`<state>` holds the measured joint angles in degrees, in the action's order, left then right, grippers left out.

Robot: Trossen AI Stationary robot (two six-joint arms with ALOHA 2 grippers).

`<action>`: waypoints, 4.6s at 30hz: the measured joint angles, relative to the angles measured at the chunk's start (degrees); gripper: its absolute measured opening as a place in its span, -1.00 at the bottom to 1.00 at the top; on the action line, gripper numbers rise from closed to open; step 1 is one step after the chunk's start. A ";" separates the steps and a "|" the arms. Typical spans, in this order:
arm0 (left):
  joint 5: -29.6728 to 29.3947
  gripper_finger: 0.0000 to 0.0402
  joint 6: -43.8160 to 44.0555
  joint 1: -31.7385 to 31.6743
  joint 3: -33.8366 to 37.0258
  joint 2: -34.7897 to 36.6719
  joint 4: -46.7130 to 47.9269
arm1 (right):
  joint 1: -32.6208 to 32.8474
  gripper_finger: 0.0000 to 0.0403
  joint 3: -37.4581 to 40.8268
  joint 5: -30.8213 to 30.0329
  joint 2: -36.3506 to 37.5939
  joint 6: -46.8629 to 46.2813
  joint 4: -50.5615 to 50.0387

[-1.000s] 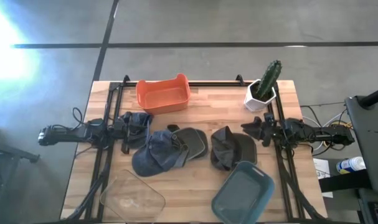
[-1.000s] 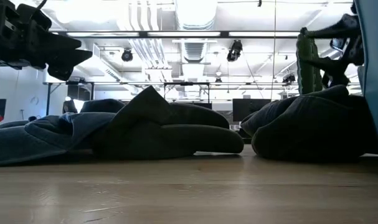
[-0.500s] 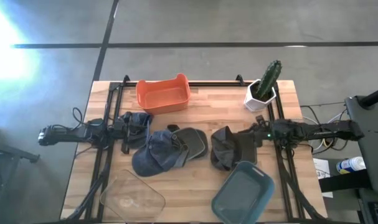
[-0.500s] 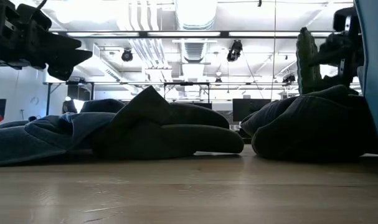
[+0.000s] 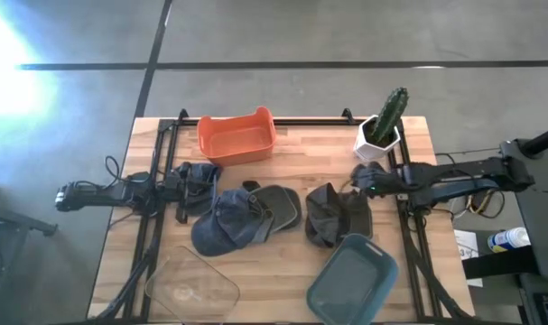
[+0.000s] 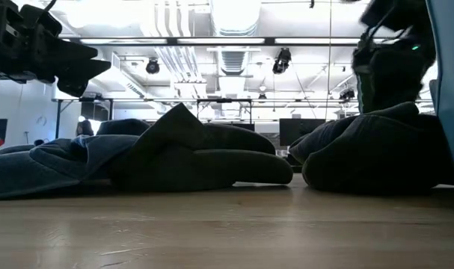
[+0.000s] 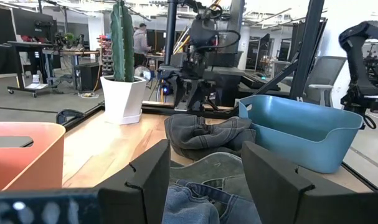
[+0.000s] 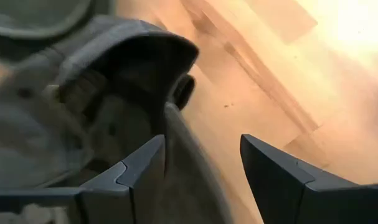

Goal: Pick & Place hat
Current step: Put the top black cap into the blue bin

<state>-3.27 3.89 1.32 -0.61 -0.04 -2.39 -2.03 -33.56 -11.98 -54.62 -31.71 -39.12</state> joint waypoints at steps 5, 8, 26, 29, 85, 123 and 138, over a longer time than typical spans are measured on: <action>0.00 -0.04 0.01 0.00 0.00 0.00 0.00 | -5.71 0.01 -4.49 8.97 -8.57 11.99 -0.76; 0.00 -0.04 0.01 0.00 -0.01 0.01 0.00 | -9.22 0.01 -7.33 10.79 -12.78 19.62 -4.03; 0.00 -0.04 0.01 -0.02 0.00 0.00 0.07 | -13.24 0.01 -18.70 24.63 -27.32 35.40 -16.57; 0.00 -0.04 0.01 -0.02 0.01 0.01 0.09 | -13.26 -0.01 -20.90 24.12 -27.22 36.28 -19.91; 0.02 -0.04 0.01 -0.02 0.00 0.01 0.72 | -10.94 -0.93 -45.25 5.53 -19.98 32.31 -38.59; 0.00 -0.04 0.01 -0.02 0.00 -0.01 0.76 | 32.09 -0.91 -43.44 19.11 -32.56 29.52 -32.06; 0.02 -0.04 0.00 -0.02 0.01 -0.01 0.76 | 27.63 -0.91 -52.94 14.56 -32.12 26.02 -38.70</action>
<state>-3.25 3.88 1.30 -0.61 -0.05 -1.63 25.60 -86.50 2.59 -86.74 -5.68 -77.82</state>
